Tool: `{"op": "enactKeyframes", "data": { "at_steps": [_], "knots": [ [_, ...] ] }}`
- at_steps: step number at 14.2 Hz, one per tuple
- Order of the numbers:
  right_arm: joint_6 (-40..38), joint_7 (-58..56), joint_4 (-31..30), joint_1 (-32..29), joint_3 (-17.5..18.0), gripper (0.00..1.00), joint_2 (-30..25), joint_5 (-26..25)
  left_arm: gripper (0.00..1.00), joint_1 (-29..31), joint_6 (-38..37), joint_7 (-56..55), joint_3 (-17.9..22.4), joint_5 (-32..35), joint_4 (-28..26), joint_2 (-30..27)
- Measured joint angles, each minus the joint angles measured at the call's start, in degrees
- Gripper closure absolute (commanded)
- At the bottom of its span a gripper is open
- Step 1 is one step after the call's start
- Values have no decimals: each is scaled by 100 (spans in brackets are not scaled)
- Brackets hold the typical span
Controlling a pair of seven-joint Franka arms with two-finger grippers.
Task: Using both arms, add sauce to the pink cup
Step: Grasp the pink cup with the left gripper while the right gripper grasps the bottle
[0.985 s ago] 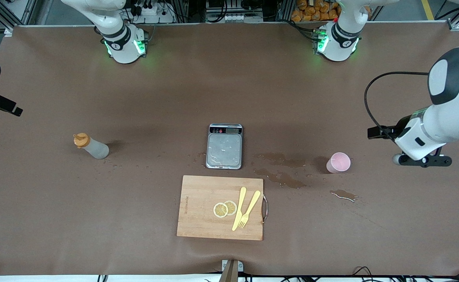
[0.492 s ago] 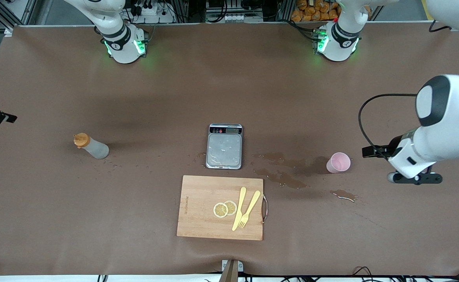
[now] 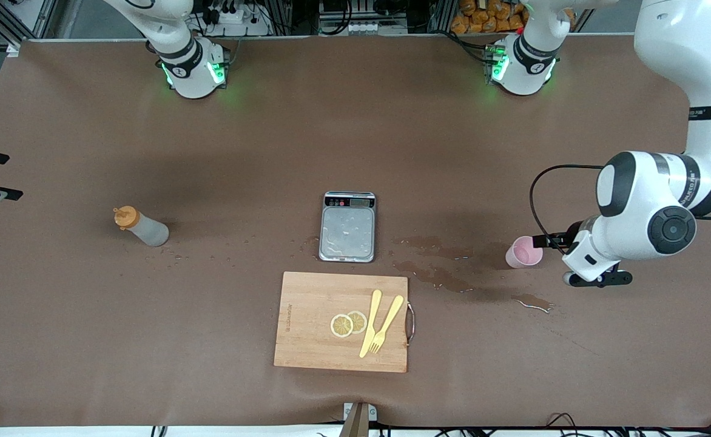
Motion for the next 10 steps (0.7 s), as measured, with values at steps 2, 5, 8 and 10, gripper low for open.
{"op": "enactKeyframes", "data": {
  "at_steps": [2, 5, 8, 10],
  "knots": [
    [-197, 216, -17, -308, -3, 0, 217, 435, 0, 62, 818, 6, -9, -278, -508, 1],
    [-278, 428, -53, -676, -6, 0, 643, 895, 0, 65, 1324, 7, -79, -329, -1039, 5],
    [-314, 681, -76, -889, -7, 0, 999, 1253, 0, 91, 1358, 7, -79, -330, -1071, -20],
    [-537, 786, -90, -1053, -8, 0, 1257, 1669, 0, 95, 1358, 7, -79, -329, -1070, -33]
  ]
}}
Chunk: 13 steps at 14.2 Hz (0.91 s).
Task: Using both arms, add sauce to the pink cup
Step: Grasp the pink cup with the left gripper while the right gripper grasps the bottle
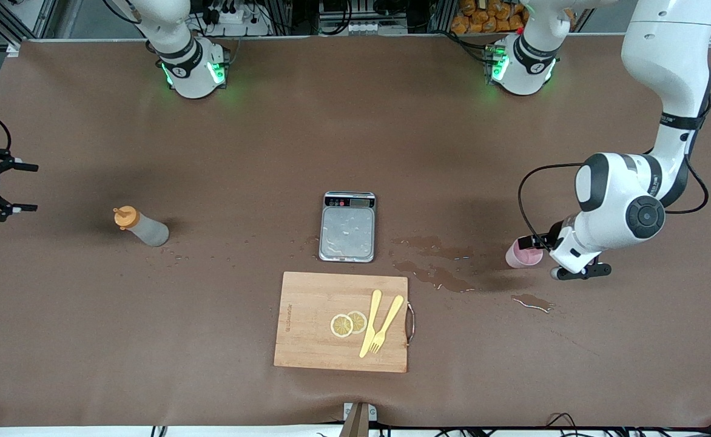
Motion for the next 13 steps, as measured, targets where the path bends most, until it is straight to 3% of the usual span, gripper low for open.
{"op": "enactKeyframes", "data": {
  "at_steps": [5, 11, 12, 13],
  "knots": [
    [-72, 23, -26, -373, -1, 0, 862, 692, 0, -2, 0, 38, -7, 594, -4, 2],
    [21, -99, -27, -464, 18, 0, 1646, 1267, 0, -8, 44, 315, -23, 643, 75, 162],
    [116, -245, -29, -463, 28, 0, 1782, 1283, 12, -12, 49, 378, -30, 643, 134, 237],
    [175, -363, -30, -461, 40, 0, 1924, 1299, 61, -13, 54, 464, -32, 643, 181, 300]
  ]
}}
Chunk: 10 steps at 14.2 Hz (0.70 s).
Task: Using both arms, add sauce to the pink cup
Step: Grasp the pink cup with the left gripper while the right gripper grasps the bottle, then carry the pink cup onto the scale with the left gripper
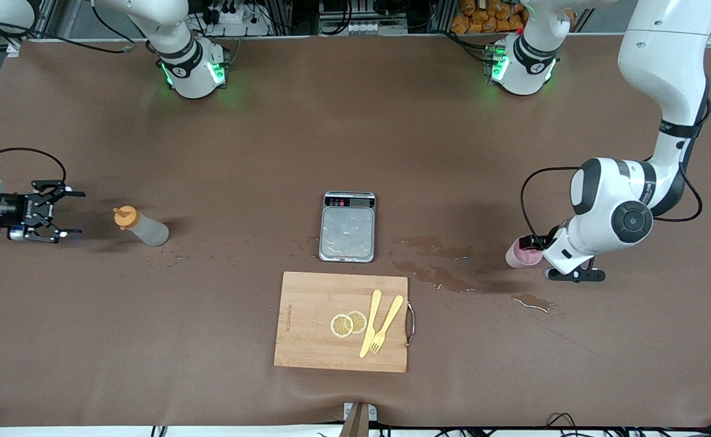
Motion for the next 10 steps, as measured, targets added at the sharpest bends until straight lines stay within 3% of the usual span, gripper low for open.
{"op": "enactKeyframes", "data": {
  "at_steps": [1, 10],
  "knots": [
    [56, -83, 0, 4, 16, 0, 139, 24, 100, 2, 1, 114, 0, 1, 37, 46],
    [429, -582, 9, 276, 88, 0, 646, 247, 100, -8, -7, 324, -23, 3, 125, 157]
  ]
}}
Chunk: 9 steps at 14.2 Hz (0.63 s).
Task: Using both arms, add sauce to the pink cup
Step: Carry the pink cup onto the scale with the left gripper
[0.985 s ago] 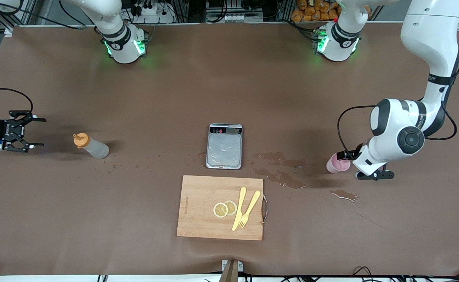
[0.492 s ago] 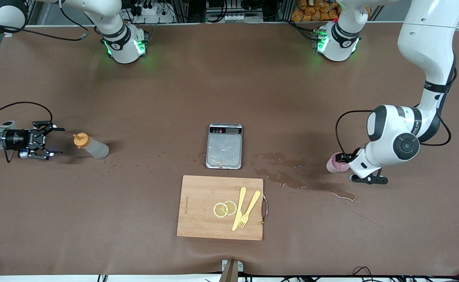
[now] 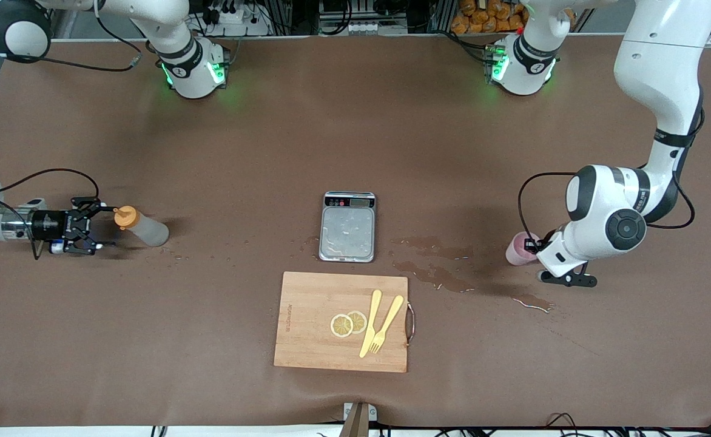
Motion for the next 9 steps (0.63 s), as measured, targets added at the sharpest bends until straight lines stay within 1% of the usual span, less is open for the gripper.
{"op": "enactKeyframes", "data": {
  "at_steps": [5, 8, 9],
  "knots": [
    [142, -54, 0, 213, 5, 0, 64, 81, 100, 32, 15, 0, 0, 0, 98, 1],
    [157, -164, 0, 219, 4, 0, 115, 104, 100, 105, 24, -11, 1, -39, 353, -60],
    [157, -173, 0, 225, 4, 0, 137, 112, 100, 112, 23, -21, 1, -166, 470, -111]
  ]
}}
